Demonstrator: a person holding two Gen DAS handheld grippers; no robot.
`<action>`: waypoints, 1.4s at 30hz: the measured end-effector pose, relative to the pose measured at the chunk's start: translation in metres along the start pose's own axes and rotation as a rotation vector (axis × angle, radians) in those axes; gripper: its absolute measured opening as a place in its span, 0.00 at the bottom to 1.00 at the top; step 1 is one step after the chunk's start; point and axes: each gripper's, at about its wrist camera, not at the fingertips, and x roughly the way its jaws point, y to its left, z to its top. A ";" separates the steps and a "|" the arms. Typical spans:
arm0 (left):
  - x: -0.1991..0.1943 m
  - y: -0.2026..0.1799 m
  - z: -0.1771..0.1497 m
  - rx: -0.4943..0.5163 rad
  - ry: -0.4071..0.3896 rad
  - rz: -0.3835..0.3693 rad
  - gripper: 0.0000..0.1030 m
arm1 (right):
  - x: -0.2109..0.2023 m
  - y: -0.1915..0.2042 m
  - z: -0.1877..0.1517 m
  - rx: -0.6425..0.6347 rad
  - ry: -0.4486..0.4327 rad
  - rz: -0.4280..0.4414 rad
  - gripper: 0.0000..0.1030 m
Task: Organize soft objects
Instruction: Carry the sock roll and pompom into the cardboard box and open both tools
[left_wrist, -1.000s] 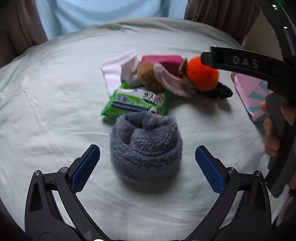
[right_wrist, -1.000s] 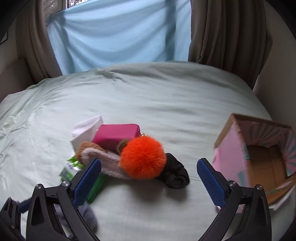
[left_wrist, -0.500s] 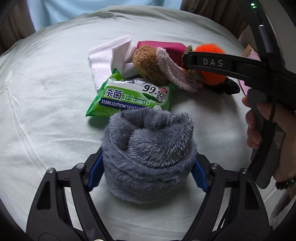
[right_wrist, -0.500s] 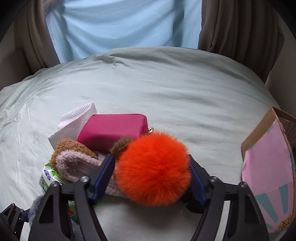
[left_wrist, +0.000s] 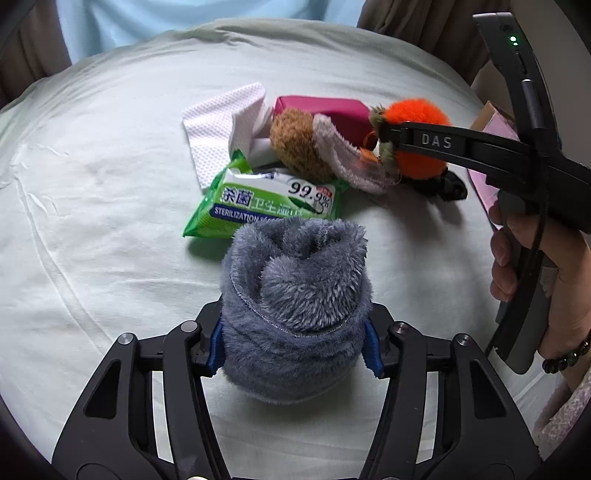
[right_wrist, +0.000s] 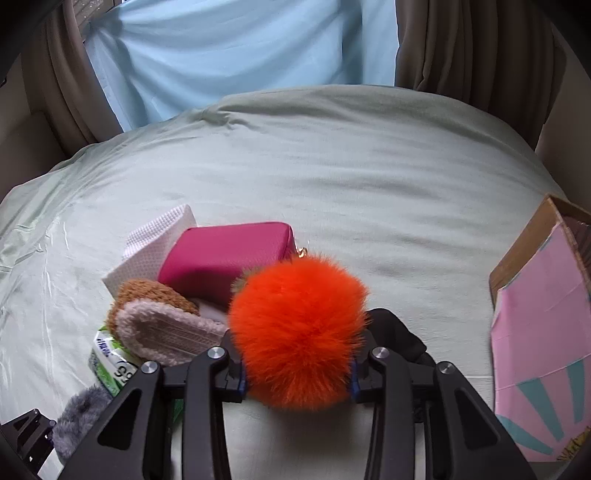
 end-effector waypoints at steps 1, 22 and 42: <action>-0.005 -0.001 0.001 0.001 -0.004 0.002 0.51 | -0.006 0.000 0.002 0.006 -0.002 0.002 0.34; -0.176 -0.104 0.085 -0.038 -0.179 0.092 0.51 | -0.218 -0.045 0.066 0.053 -0.147 0.114 0.33; -0.126 -0.362 0.157 0.064 -0.068 -0.077 0.51 | -0.272 -0.279 0.067 0.081 -0.053 -0.061 0.33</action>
